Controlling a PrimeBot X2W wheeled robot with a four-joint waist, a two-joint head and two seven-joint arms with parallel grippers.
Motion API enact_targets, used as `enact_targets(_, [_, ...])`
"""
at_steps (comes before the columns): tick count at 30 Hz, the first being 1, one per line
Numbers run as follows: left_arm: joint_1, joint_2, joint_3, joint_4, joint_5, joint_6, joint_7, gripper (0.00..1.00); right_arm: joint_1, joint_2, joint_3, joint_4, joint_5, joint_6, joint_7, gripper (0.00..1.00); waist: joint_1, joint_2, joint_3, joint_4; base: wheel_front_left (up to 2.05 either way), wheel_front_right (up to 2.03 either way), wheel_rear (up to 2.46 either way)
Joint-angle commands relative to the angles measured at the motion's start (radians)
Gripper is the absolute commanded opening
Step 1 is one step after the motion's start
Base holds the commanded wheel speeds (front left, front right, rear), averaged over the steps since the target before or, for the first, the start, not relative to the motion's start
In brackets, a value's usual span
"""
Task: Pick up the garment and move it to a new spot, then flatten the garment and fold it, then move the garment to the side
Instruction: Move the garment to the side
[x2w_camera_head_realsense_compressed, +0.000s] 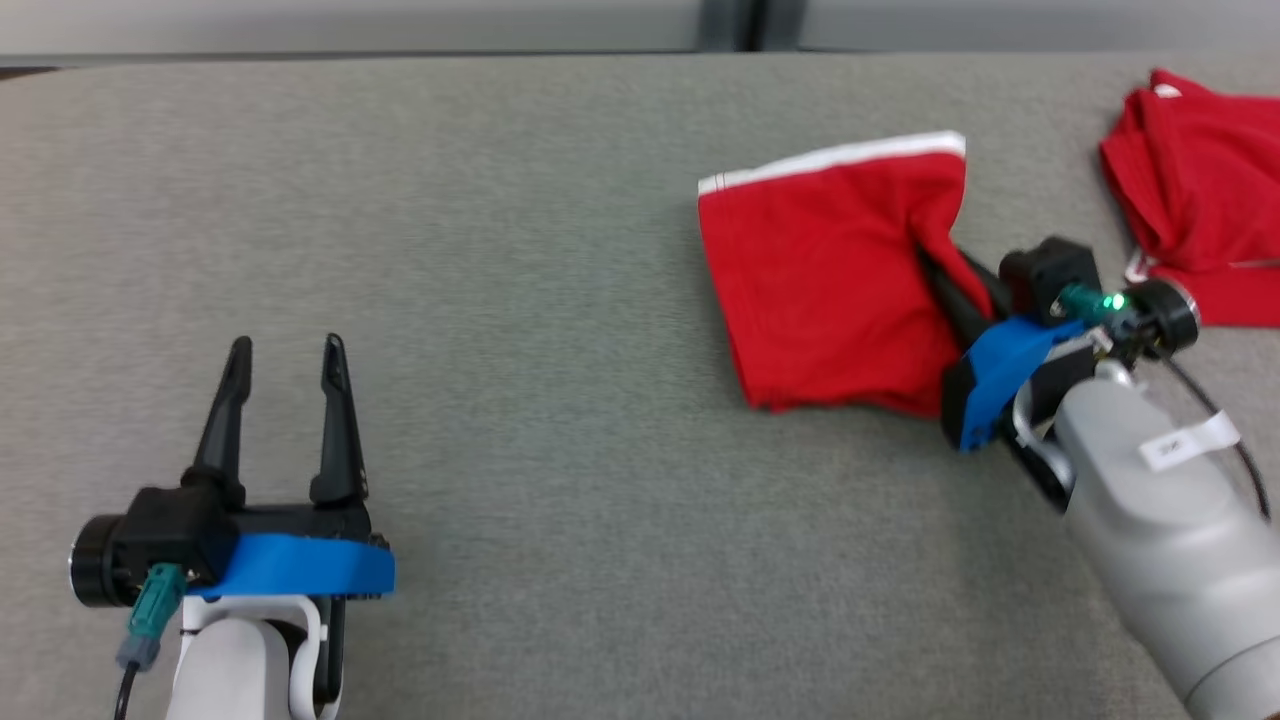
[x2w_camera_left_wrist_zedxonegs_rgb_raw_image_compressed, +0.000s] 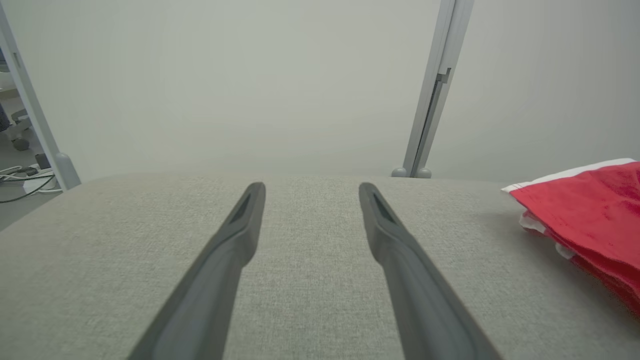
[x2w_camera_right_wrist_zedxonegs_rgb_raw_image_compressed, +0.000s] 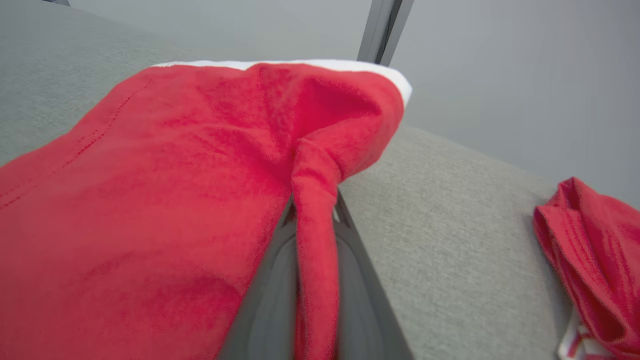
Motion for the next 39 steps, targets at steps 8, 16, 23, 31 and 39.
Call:
enact_targets(8, [-0.039, 0.04, 0.007, -0.075, 0.014, -0.008, -0.003, 1.0, -0.151, -0.092, 0.052, -0.037, 0.024, 0.0, 0.0, 0.0, -0.0001, -0.0001, 0.098, -0.116, 0.0, 0.0, 0.0])
enact_targets(16, [-0.039, 0.094, 0.032, -0.187, 0.015, -0.006, -0.003, 1.0, -0.284, -0.186, 0.059, -0.05, 0.049, 0.0, 0.0, 0.0, -0.0001, -0.0001, 0.206, -0.242, 0.0, 0.0, 0.0])
enact_targets(23, [-0.04, 0.139, 0.014, -0.281, 0.027, -0.006, -0.003, 1.0, -0.354, -0.28, 0.08, -0.043, 0.066, 0.0, 0.0, 0.0, -0.0001, -0.0001, 0.269, -0.298, 0.0, 0.0, 0.0])
enact_targets(31, [-0.042, 0.169, 0.007, -0.345, 0.027, -0.007, -0.003, 1.0, -0.44, -0.344, 0.147, 0.005, 0.079, 0.0, 0.031, 0.0, -0.0001, -0.0001, 0.315, -0.304, 0.0, 0.0, 0.0])
enact_targets(39, [-0.06, 0.179, 0.001, -0.354, 0.021, -0.006, -0.003, 1.0, -0.516, -0.363, 0.195, 0.099, 0.07, 0.0, 0.072, 0.0, -0.0001, -0.0001, 0.356, -0.274, 0.0, 0.0, 0.0])
